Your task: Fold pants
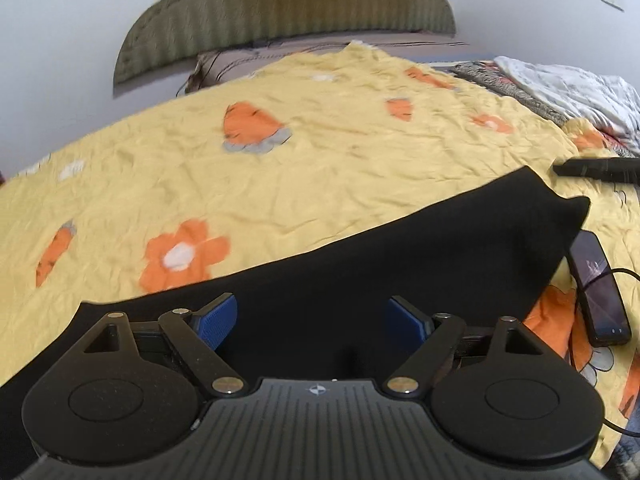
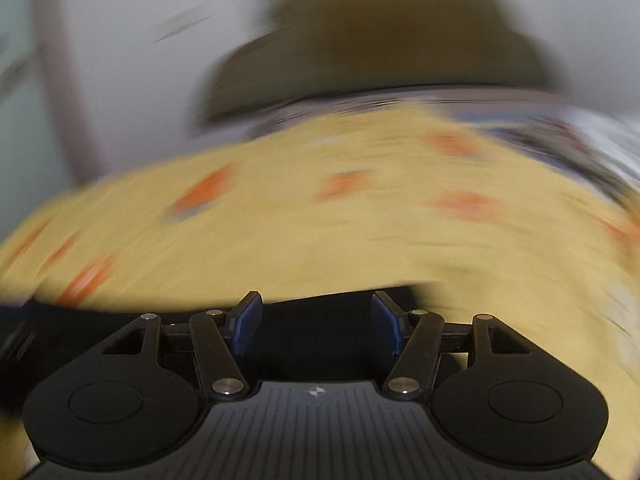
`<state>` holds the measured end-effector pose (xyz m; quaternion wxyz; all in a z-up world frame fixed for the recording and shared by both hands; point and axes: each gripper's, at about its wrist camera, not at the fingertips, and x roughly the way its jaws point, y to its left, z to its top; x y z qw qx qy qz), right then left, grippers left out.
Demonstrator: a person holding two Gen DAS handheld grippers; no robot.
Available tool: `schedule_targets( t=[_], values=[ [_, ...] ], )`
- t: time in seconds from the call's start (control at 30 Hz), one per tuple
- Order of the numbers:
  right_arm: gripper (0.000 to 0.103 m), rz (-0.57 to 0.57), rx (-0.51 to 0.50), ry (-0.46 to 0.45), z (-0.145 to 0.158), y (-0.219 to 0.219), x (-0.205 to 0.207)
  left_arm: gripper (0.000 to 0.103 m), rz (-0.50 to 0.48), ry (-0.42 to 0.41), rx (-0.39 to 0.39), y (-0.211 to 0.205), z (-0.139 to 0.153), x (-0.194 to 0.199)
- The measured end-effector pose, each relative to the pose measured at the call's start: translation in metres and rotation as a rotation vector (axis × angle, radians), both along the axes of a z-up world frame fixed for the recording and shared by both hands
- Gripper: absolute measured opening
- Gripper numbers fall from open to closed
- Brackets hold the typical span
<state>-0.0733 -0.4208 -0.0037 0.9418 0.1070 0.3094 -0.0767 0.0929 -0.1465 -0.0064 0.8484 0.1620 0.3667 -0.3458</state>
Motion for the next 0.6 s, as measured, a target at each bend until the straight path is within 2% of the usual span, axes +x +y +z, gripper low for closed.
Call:
schedule_targets(
  t=[0.1,0.2,0.23,0.33,0.4,0.43,0.5,0.6],
  values=[
    [0.057,0.218,-0.037,0.117,-0.013,0.041,0.049,0.084,0.025,0.074,0.011,0.001,-0.009,0.022],
    [0.056,0.292,-0.01,0.272,-0.04,0.048,0.091,0.083,0.013,0.153,0.02,-0.012,-0.027,0.041],
    [0.055,0.278,0.001,0.308,-0.05,0.043,0.103,0.084,0.008,0.162,0.022,-0.02,-0.035,0.048],
    [0.056,0.166,-0.009,0.285,-0.054,0.029,0.124,0.078,0.11,0.098,0.084,-0.035,-0.05,0.066],
    [0.057,0.043,-0.073,0.242,-0.045,0.022,0.126,0.077,0.16,0.077,0.07,-0.035,-0.044,0.068],
    [0.058,0.042,-0.093,0.224,-0.039,0.023,0.12,0.079,0.146,0.088,0.029,-0.032,-0.038,0.064],
    [0.057,0.111,-0.08,0.214,-0.03,0.029,0.105,0.082,0.071,0.114,-0.04,-0.028,-0.028,0.051],
    [0.056,0.235,-0.095,0.295,-0.037,0.042,0.099,0.085,-0.044,0.123,-0.045,-0.041,-0.024,0.034]
  ],
)
